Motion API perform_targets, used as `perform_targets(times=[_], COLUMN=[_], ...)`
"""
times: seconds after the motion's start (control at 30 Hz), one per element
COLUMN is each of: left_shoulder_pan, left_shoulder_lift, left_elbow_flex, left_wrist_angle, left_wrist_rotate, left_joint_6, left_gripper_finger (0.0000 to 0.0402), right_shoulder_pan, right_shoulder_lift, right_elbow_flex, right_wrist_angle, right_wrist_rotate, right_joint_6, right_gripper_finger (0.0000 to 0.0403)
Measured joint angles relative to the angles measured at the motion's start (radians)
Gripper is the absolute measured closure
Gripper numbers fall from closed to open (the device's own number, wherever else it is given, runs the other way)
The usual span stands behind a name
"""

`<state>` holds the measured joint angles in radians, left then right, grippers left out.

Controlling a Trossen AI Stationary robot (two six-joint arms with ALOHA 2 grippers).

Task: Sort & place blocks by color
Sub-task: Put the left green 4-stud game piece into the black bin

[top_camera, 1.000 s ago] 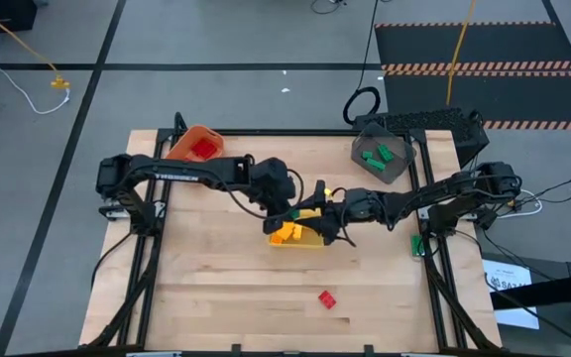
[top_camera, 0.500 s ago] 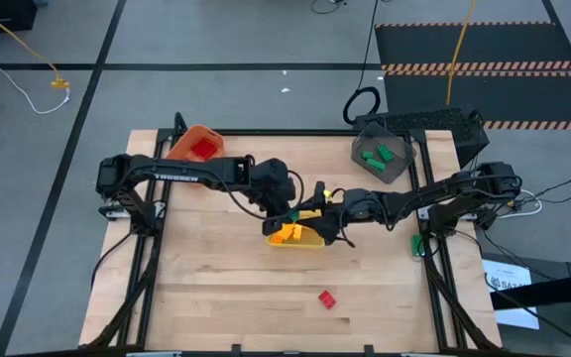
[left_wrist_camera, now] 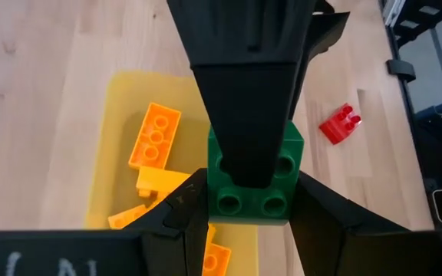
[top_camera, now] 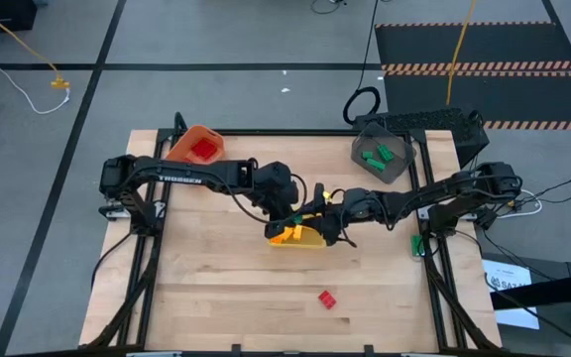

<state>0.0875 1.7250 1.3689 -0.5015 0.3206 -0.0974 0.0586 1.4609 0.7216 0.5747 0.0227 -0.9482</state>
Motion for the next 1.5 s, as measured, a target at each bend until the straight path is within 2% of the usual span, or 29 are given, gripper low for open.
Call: perform_targets(times=[0.17,0.23,0.47,0.57,0.67,0.83,0.9,1.13,1.3,1.5], left_shoulder_pan=[0.000,0.001,0.005,0.010,0.022,0.040,0.046,0.054,0.053,0.051], left_shoulder_lift=[0.002,0.002,0.002,0.001,-0.019,-0.065,-0.075,-0.088,-0.087,-0.087], left_elbow_flex=[-0.001,-0.001,0.000,0.000,0.000,0.000,0.000,0.000,0.000,0.000], left_wrist_angle=[-0.001,0.000,0.037,0.038,0.001,-0.027,-0.026,0.003,0.019,0.028], left_wrist_rotate=[0.003,0.003,-0.032,-0.045,-0.138,-0.368,-0.424,-0.439,-0.440,-0.434], left_joint_6=[0.010,0.032,0.087,0.107,0.114,0.141,0.144,0.149,0.153,0.171], left_gripper_finger=[0.0260,0.0249,0.0093,0.0053,0.0035,0.0043,0.0052,0.0089,0.0108,0.0112], right_shoulder_pan=[0.000,0.000,-0.002,0.000,0.000,-0.007,-0.024,-0.171,-0.345,-0.547], right_shoulder_lift=[-0.001,-0.002,-0.001,-0.001,-0.007,-0.034,-0.049,-0.166,-0.259,-0.342], right_elbow_flex=[0.000,0.000,0.003,0.003,0.003,0.003,0.002,0.002,0.003,0.003], right_wrist_angle=[-0.016,-0.020,-0.051,-0.058,-0.104,-0.168,-0.178,-0.331,-0.456,-0.660], right_wrist_rotate=[0.002,0.007,0.099,0.166,0.227,0.365,0.413,0.502,0.501,0.501], right_joint_6=[-0.014,-0.010,0.050,0.047,0.046,0.048,0.062,0.211,0.358,0.553], right_gripper_finger=[0.0329,0.0333,0.0333,0.0333,0.0333,0.0333,0.0333,0.0333,0.0333,0.0333])
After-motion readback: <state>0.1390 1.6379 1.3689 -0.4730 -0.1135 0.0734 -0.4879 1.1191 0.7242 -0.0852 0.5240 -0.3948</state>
